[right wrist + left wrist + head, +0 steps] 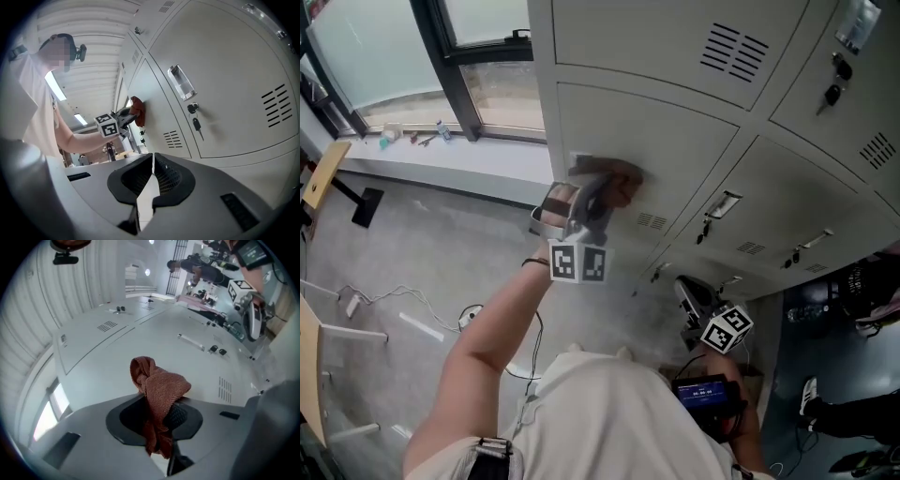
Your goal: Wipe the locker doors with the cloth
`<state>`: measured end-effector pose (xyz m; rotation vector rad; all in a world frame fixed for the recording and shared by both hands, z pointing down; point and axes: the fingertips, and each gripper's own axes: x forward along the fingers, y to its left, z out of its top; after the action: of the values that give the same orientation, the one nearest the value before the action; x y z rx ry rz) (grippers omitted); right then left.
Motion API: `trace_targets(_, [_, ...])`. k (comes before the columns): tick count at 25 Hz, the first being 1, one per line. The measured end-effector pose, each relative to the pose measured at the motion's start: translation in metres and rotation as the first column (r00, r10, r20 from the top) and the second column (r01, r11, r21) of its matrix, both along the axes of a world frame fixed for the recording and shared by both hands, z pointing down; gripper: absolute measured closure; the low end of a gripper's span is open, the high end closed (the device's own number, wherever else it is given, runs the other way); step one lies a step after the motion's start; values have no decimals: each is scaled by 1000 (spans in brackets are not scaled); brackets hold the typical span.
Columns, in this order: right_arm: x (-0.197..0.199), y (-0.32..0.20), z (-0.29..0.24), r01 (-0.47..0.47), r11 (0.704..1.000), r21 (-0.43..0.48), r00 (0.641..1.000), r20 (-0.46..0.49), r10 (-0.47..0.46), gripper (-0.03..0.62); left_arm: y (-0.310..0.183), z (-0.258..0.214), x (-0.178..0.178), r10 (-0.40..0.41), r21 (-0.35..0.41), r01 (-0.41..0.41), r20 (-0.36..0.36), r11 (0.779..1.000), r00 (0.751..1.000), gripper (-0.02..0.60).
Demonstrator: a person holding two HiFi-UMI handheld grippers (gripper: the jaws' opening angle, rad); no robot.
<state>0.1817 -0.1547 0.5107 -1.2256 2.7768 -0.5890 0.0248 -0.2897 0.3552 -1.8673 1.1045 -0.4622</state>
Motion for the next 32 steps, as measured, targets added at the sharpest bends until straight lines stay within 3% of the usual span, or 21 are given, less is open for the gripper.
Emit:
trace_targets(2, [-9, -4, -1, 19, 1000, 0, 1000, -9, -19, 571, -2, -14, -33, -86, 49, 90, -80, 995, 993, 505])
trace_targets(4, [-16, -6, -1, 36, 999, -5, 999, -17, -36, 571, -5, -21, -68, -167, 65, 180, -173, 981, 971, 505])
trace_targets(6, [-21, -7, 0, 50, 999, -10, 998, -24, -50, 571, -13, -15, -102, -249, -6, 258, -290, 966, 924, 505])
trace_targets(8, [-24, -7, 1, 60, 998, -12, 998, -28, -61, 571, -25, 0, -125, -322, -132, 294, -390, 947, 863, 505])
trace_targets(10, [-27, -7, 2, 68, 998, -13, 997, -26, -68, 571, -29, 13, -124, -342, -216, 274, -420, 937, 841, 505])
trace_targets(15, [-15, -3, 3, 50, 999, -17, 999, -15, -50, 571, -15, 18, -64, -266, -224, 195, -356, 955, 896, 505])
trace_targets(18, [-1, -2, 3, 28, 999, -16, 1000, -3, -28, 571, -4, 23, -7, -163, -221, 104, -272, 970, 948, 505])
trace_targets(20, [7, 1, 4, 12, 1000, -15, 1000, 6, -12, 571, 4, 31, 34, -105, -245, 44, -240, 968, 965, 505])
trace_targets(24, [22, 8, 4, -12, 1000, -14, 1000, 18, 13, 571, 18, 39, 98, -22, -278, -49, -249, 959, 968, 505])
trace_targets(26, [34, 11, 5, -29, 999, -21, 999, 19, 29, 571, 28, 41, 137, 70, -299, -145, -247, 943, 966, 505])
trace_targets(28, [43, 13, 6, -45, 999, -25, 999, 19, 46, 571, 36, 46, 171, 152, -292, -207, -200, 934, 968, 505])
trace_targets(30, [47, 14, 3, -53, 998, -20, 998, 16, 53, 571, 37, 51, 178, 165, -234, -197, -151, 952, 975, 505])
trace_targets(32, [47, 14, 0, -52, 999, -12, 999, 11, 52, 571, 33, 58, 159, 116, -194, -144, -152, 970, 982, 505])
